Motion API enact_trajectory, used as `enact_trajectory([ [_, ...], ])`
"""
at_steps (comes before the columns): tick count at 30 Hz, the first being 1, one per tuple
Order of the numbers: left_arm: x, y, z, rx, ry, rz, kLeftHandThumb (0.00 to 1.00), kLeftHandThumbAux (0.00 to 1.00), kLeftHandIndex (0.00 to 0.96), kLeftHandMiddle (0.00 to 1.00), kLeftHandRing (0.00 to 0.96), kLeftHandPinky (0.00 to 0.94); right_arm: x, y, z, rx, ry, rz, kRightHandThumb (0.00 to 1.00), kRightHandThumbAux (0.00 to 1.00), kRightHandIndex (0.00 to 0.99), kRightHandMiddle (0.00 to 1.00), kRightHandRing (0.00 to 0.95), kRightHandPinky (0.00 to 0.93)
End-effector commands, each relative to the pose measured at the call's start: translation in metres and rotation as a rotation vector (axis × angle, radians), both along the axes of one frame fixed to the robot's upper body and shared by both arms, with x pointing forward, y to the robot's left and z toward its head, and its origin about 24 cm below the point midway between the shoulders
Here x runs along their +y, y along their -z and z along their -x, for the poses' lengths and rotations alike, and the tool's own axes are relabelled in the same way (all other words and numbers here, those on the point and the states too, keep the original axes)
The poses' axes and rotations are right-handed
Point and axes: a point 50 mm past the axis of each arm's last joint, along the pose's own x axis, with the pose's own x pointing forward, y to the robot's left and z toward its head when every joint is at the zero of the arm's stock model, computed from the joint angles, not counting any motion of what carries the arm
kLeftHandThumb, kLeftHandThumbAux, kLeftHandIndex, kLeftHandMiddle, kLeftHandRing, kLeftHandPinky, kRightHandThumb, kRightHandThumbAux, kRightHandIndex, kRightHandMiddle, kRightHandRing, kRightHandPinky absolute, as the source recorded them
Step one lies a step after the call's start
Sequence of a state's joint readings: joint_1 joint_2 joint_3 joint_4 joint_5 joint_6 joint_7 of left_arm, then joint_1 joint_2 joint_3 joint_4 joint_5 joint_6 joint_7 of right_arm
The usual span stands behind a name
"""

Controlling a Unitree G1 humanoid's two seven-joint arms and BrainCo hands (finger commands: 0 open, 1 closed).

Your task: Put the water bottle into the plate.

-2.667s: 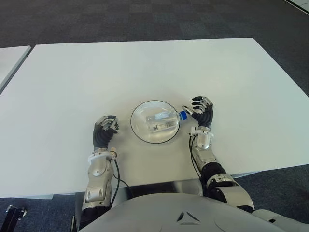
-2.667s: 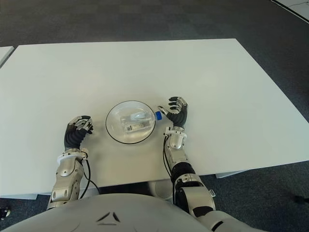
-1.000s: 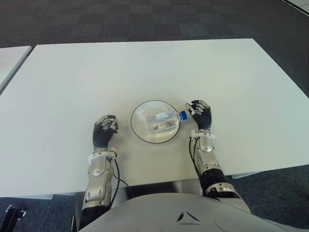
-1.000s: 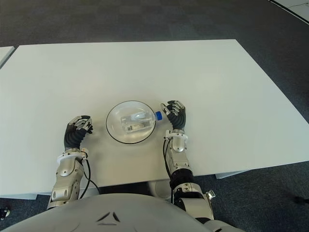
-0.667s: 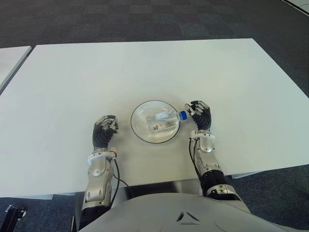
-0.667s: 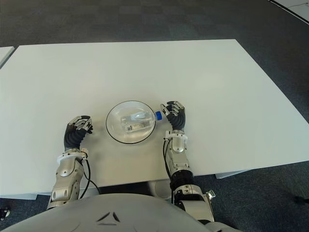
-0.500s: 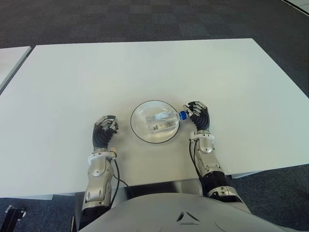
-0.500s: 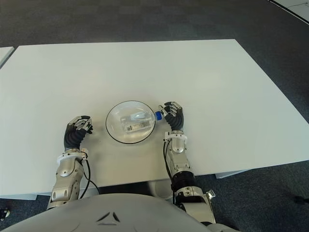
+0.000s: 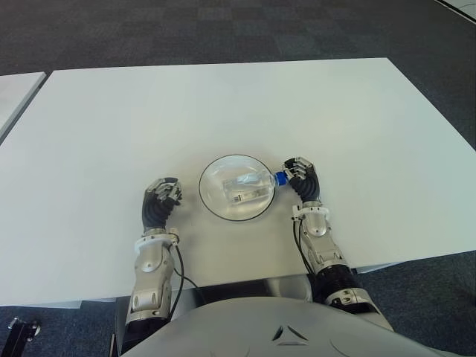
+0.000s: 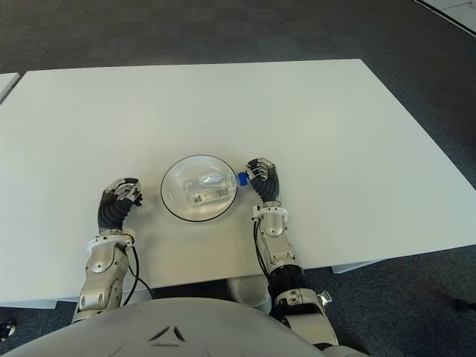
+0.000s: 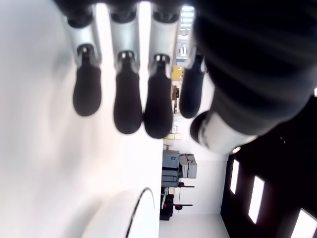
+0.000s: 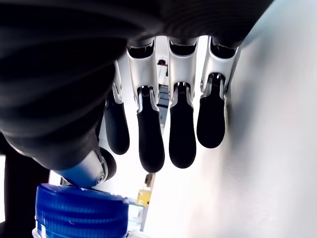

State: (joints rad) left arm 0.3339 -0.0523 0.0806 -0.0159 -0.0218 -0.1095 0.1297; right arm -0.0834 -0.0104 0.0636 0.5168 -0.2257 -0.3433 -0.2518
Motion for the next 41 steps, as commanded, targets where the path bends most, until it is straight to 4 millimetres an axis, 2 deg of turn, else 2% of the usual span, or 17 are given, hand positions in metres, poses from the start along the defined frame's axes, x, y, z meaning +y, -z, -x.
enact_trajectory([
  [1,0.0033,0.0046,0.0013,0.028,-0.007,-0.005,0.707,0.714,0.435,0.653,0.642,0.622,0.0016,0.0190,0.0125,0.104,-0.001,0.011,0.702,0.732,0.425,0.552,0.567,0.569],
  [11,0.0047,0.0034,-0.0009,0.024,-0.013,-0.038,0.705,0.715,0.434,0.632,0.620,0.599,0.0045,0.0180,0.0120,0.102,0.021,-0.033,0.702,0.732,0.425,0.557,0.575,0.582],
  [26,0.0064,0.0018,-0.0040,0.013,0.000,-0.057,0.705,0.715,0.434,0.639,0.628,0.616,0.0066,0.0178,0.0114,0.111,0.036,-0.076,0.705,0.731,0.425,0.559,0.565,0.566],
  [41,0.0065,0.0021,-0.0083,0.033,0.041,-0.112,0.706,0.715,0.434,0.631,0.622,0.604,0.0039,0.0149,0.0110,0.092,0.034,-0.053,0.703,0.731,0.425,0.563,0.577,0.580],
])
